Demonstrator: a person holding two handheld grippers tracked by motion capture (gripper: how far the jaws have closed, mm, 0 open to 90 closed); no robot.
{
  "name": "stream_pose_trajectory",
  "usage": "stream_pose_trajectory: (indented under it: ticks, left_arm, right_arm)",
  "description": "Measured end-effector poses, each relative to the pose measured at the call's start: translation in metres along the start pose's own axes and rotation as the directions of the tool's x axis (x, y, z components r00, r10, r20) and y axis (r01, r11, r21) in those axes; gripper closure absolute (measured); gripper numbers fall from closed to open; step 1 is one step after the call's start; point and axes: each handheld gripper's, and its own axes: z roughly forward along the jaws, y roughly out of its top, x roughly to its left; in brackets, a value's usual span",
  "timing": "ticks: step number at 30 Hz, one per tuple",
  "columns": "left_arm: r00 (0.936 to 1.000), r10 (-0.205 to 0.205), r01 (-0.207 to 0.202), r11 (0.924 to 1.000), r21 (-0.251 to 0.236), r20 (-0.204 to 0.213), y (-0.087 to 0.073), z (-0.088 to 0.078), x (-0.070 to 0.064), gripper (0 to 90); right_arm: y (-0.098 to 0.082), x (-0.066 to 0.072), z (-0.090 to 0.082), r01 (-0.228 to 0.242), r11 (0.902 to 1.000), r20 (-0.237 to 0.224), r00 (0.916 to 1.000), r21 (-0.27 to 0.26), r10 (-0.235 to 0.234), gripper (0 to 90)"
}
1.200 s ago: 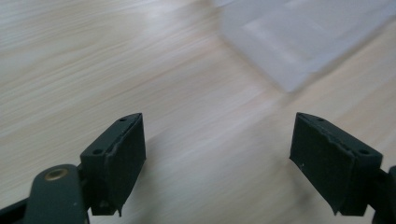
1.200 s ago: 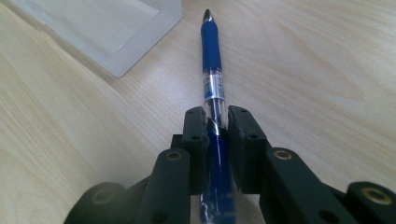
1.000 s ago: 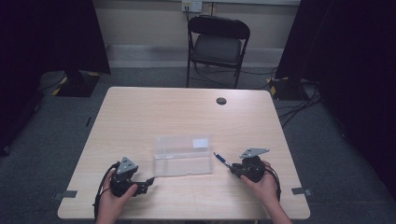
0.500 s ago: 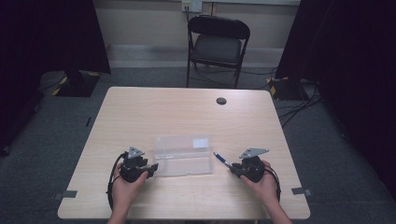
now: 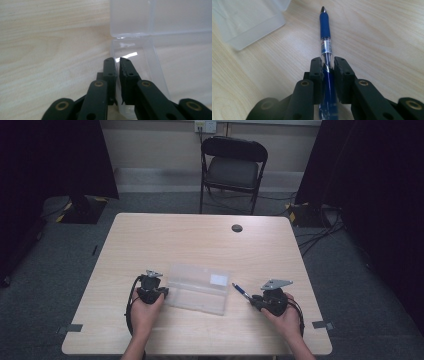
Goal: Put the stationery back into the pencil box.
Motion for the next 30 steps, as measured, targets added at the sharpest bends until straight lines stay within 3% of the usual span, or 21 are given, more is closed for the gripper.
stream_pose_trajectory:
  ticks: [5, 16, 20, 22, 23, 24, 26, 28, 29, 30]
  left_arm:
    - [0.9993, 0.027, -0.027, 0.9995, 0.019, -0.024, 0.011, 0.007, -0.004, 87.6]
    - [0.9992, 0.015, -0.014, 0.9998, 0.012, -0.036, 0.029, 0.023, -0.008, 87.9]
    - [0.9997, 0.011, -0.011, 0.9999, 0.003, -0.023, 0.032, 0.026, -0.008, 86.0]
    - [0.9999, -0.007, 0.007, 1.0000, 0.004, -0.008, 0.032, 0.027, -0.008, 76.4]
    - [0.9995, -0.028, 0.028, 0.9996, 0.006, 0.012, 0.031, 0.026, -0.008, 76.4]
    - [0.9993, -0.035, 0.035, 0.9994, 0.002, 0.015, 0.031, 0.024, -0.008, 59.1]
    - [0.9996, -0.027, 0.027, 0.9996, -0.005, 0.011, 0.031, 0.021, -0.008, 51.8]
    - [0.9996, -0.026, 0.026, 0.9993, -0.027, 0.010, 0.029, 0.016, -0.007, 35.6]
    - [0.9999, -0.014, 0.014, 0.9989, -0.044, 0.002, 0.027, 0.013, -0.006, 35.6]
    - [0.9999, -0.007, 0.008, 0.9972, -0.074, 0.012, 0.023, 0.006, -0.005, 28.9]
  right_arm:
    - [-0.004, -0.004, -0.003, 0.000, 1.0000, 0.000, 1.0000, -0.008, 0.000, 77.0]
    - [-0.009, -0.012, -0.008, -0.013, 0.9998, 0.000, 0.9999, -0.017, 0.013, 76.9]
    - [-0.010, -0.013, -0.009, -0.018, 0.9998, -0.003, 0.9998, -0.013, 0.017, 77.0]
    - [-0.009, -0.013, -0.009, -0.016, 0.9998, -0.005, 0.9999, -0.012, 0.016, 77.0]
    - [-0.009, -0.013, -0.009, -0.016, 0.9998, -0.005, 0.9999, -0.012, 0.016, 77.0]
    - [-0.009, -0.013, -0.009, -0.015, 0.9998, -0.003, 0.9999, -0.008, 0.015, 77.0]
    - [-0.009, -0.013, -0.009, -0.014, 0.9999, -0.003, 0.9999, -0.009, 0.014, 77.1]
    - [-0.008, -0.012, -0.009, -0.011, 0.9999, 0.002, 0.9999, -0.006, 0.011, 77.1]
    - [-0.008, -0.012, -0.009, -0.009, 0.9999, 0.003, 1.0000, -0.006, 0.009, 77.1]
    - [-0.008, -0.012, -0.009, -0.008, 1.0000, 0.007, 0.9999, -0.004, 0.008, 77.2]
